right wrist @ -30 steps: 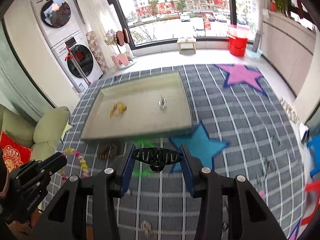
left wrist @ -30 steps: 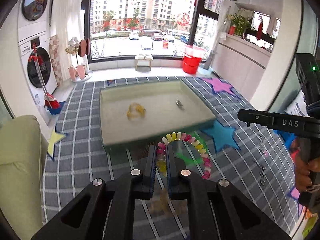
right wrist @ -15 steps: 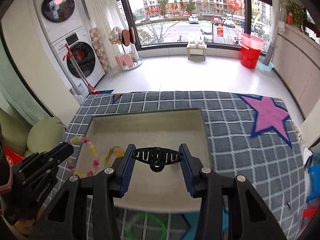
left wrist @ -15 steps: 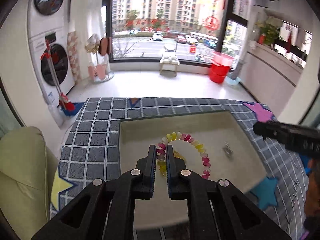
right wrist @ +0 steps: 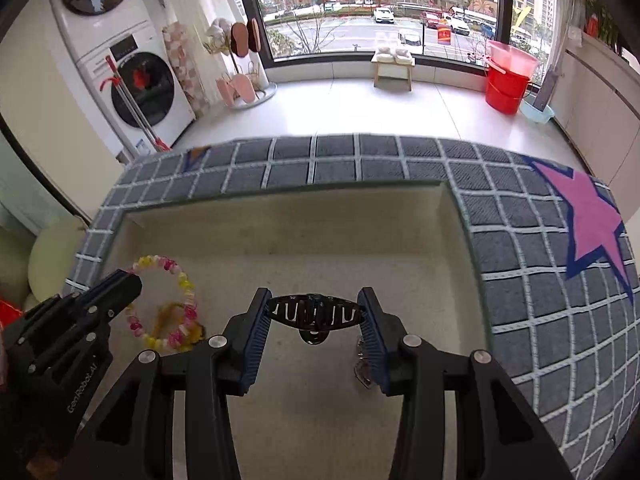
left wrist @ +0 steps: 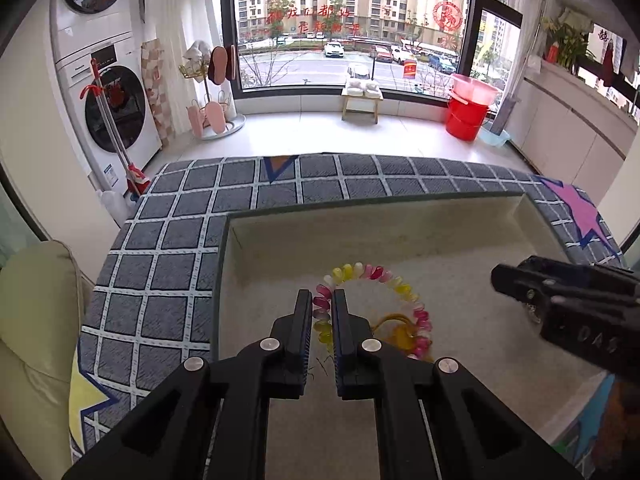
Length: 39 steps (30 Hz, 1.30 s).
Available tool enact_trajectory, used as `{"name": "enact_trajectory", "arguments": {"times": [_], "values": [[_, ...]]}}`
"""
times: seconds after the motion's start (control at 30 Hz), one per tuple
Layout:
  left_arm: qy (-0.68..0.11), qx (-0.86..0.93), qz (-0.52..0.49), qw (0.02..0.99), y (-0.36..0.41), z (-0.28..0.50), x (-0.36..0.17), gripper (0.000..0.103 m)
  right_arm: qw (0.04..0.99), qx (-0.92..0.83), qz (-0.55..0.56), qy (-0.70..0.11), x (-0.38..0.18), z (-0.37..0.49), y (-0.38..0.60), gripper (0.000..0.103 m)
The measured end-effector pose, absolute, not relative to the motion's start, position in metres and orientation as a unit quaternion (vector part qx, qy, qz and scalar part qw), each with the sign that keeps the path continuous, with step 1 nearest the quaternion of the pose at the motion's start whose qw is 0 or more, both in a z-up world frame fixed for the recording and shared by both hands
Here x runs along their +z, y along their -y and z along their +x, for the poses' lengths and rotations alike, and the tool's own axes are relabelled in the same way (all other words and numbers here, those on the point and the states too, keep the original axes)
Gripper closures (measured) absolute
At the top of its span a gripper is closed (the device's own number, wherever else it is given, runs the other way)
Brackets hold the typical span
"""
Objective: Organize jewelry
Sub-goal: 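Carry bead bracelet and claw clip over the tray and release both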
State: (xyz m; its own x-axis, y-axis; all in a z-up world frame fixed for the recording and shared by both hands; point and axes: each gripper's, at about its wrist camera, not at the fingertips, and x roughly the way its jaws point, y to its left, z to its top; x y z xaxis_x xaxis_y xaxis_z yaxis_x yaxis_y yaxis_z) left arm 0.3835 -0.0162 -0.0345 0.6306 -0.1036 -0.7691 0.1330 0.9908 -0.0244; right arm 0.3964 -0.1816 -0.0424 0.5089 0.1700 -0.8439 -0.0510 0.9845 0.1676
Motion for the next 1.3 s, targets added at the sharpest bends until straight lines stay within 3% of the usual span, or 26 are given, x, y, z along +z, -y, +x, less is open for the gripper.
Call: {"name": "enact_trajectory", "arguments": {"times": [0.27,0.3,0.37,0.6,0.67,1.3], "values": [[-0.446,-0.064,0.030,0.892,0.022,0.386,-0.044,0.080,0.868,0.052,0.013,-0.493,-0.054,0.396,0.166,0.055],[-0.449,-0.062,0.034,0.891,0.024,0.386,-0.045,0.080,0.868,0.050,0.004,-0.493,-0.054,0.396,0.164,0.053],[-0.456,-0.055,0.038,0.888,0.025,0.386,-0.048,0.080,0.866,0.051,0.003,-0.498,-0.054,0.397,0.163,0.034],[-0.458,-0.049,0.044,0.886,0.031,0.383,-0.047,0.080,0.862,0.064,0.061,-0.498,-0.047,0.392,0.180,0.031],[-0.455,-0.049,0.044,0.888,0.032,0.381,-0.046,0.080,0.863,0.069,0.080,-0.495,-0.042,0.389,0.185,0.024],[-0.436,-0.047,0.033,0.898,0.025,0.372,-0.032,0.079,0.866,0.076,0.158,-0.468,-0.015,0.352,0.219,0.021]]}}
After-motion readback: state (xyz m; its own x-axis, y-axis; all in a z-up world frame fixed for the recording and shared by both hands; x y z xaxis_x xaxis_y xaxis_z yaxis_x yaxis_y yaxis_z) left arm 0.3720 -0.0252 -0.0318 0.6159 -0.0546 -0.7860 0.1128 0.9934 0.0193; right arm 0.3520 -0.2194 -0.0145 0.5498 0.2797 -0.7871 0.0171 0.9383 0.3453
